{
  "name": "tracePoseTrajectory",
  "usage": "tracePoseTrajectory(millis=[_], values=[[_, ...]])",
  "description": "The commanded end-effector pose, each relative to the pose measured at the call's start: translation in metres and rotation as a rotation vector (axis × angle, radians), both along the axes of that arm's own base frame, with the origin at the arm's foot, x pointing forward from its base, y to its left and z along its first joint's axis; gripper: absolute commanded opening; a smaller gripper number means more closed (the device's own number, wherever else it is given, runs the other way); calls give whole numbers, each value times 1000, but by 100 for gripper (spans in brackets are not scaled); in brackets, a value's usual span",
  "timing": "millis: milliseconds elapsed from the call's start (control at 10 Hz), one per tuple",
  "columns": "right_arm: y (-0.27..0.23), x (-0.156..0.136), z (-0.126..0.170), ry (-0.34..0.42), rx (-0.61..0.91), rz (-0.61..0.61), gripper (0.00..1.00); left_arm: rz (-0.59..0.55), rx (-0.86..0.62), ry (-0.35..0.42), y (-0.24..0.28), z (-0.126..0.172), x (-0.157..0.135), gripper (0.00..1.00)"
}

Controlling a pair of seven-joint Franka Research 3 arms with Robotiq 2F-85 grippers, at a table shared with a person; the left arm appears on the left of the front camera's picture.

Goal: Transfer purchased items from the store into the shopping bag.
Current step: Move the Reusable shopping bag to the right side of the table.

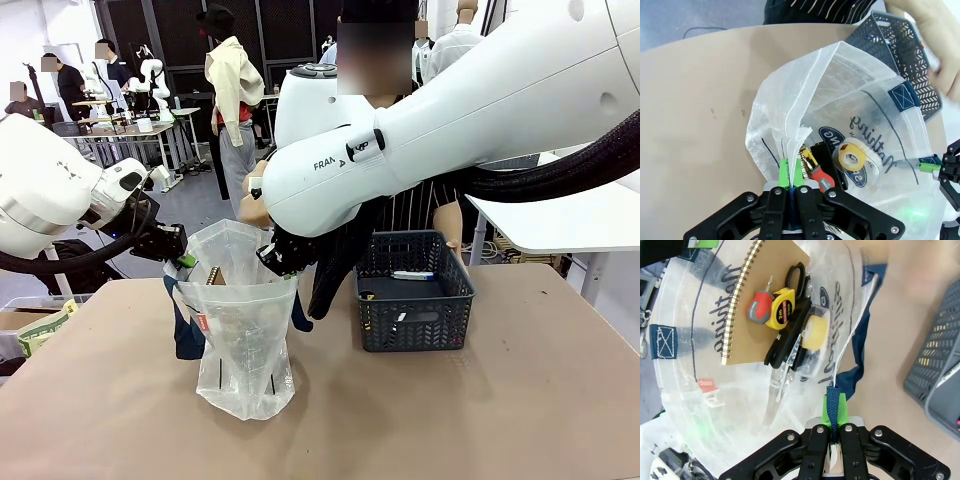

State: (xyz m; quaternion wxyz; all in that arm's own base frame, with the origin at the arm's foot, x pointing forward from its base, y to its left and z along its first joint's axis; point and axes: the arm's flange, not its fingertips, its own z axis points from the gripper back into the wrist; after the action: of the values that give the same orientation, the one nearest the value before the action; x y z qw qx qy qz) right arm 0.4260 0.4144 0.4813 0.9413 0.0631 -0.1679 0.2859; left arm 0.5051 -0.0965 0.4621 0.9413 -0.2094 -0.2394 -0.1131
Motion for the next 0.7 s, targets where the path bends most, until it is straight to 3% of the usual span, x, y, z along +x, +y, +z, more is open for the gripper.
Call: tracePoseTrajectory(millis=[0, 600], values=[[-2, -1, 1, -1, 1, -4, 0, 3, -1, -6, 1, 1, -3, 0], [-2, -1, 1, -1, 1, -4, 0, 3, -1, -6, 1, 1, -3, 0]])
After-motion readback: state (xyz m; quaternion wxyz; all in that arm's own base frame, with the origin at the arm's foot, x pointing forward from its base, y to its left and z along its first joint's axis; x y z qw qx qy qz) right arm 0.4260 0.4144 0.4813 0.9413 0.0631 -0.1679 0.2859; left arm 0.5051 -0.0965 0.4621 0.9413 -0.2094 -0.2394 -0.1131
